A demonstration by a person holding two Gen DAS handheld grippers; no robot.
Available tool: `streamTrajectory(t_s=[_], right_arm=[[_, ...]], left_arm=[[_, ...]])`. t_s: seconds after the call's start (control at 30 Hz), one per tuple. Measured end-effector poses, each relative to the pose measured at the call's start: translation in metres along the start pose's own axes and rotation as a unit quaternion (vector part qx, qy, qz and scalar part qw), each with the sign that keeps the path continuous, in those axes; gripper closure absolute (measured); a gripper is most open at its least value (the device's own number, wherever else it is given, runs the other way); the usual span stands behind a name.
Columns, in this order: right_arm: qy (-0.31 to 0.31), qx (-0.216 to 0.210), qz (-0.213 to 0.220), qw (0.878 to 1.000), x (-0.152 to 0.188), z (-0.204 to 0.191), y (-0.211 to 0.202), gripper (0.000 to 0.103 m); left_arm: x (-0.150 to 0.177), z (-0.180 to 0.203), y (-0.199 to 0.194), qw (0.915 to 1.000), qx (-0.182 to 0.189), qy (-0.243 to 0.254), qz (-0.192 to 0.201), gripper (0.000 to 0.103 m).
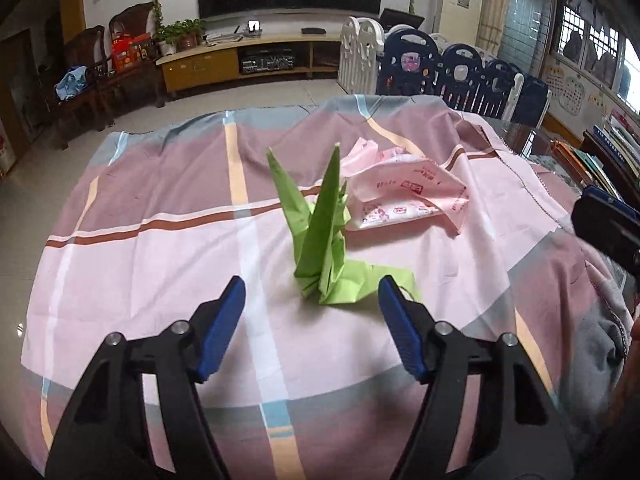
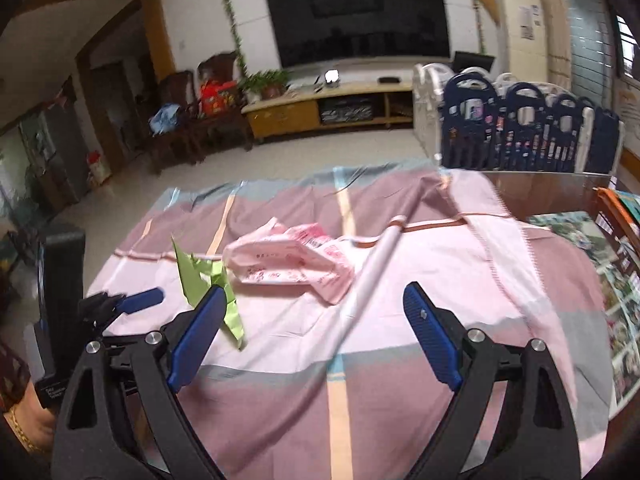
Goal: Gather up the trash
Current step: 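Grasp the green paper crane with the left tool while the right tool grasps the pink paper bag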
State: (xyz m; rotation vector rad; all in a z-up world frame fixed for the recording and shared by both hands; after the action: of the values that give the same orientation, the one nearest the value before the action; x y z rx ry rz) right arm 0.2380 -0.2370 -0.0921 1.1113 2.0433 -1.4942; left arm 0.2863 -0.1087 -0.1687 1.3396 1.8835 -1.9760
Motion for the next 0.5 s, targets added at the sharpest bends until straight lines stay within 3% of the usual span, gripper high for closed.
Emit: streamTrajectory(t_s=[0.1,0.17,0.33,0.5], right_arm=[[-0.022,0.006,-0.009,1.000,-0.002,-0.007,0.029,0.015],[-0.027,0.013,-0.021,0.999,-0.004,-0.006,0.048,0.015],[-0.007,0.021,-0.028,0.999,-0.025,0.007,0.088,0.015],[-0.034,0.028,-0.052,0.998,-0.026,0.003,0.128,0.018]], left_arm=[[-0.008,-0.002,0.016,0.9999,0.008,0.002,-0.009,0.053],[-0.008,-0.004,0.023,0.9996,0.020,-0.004,-0.018,0.088],[-0.012,-0.023,-0.001,0.9997,0.000,-0.025,-0.006,0.093],[-0.009,-0.049,-0.075,0.9976,-0.041,-0.046,0.032,0.093]])
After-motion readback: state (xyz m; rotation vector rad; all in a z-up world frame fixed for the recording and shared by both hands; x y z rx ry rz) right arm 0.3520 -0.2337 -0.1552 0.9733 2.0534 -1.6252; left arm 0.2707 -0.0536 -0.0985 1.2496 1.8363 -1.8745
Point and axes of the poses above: each gripper's, at about its wrist camera, not at the fingertips, and y roughly the way its jaws point, z to its right, x to its underside, the point moved 9 cm from there along y, roughly the way its jaws point, and after that the axes turned 14 degrees about y, right-handed, at the moved point
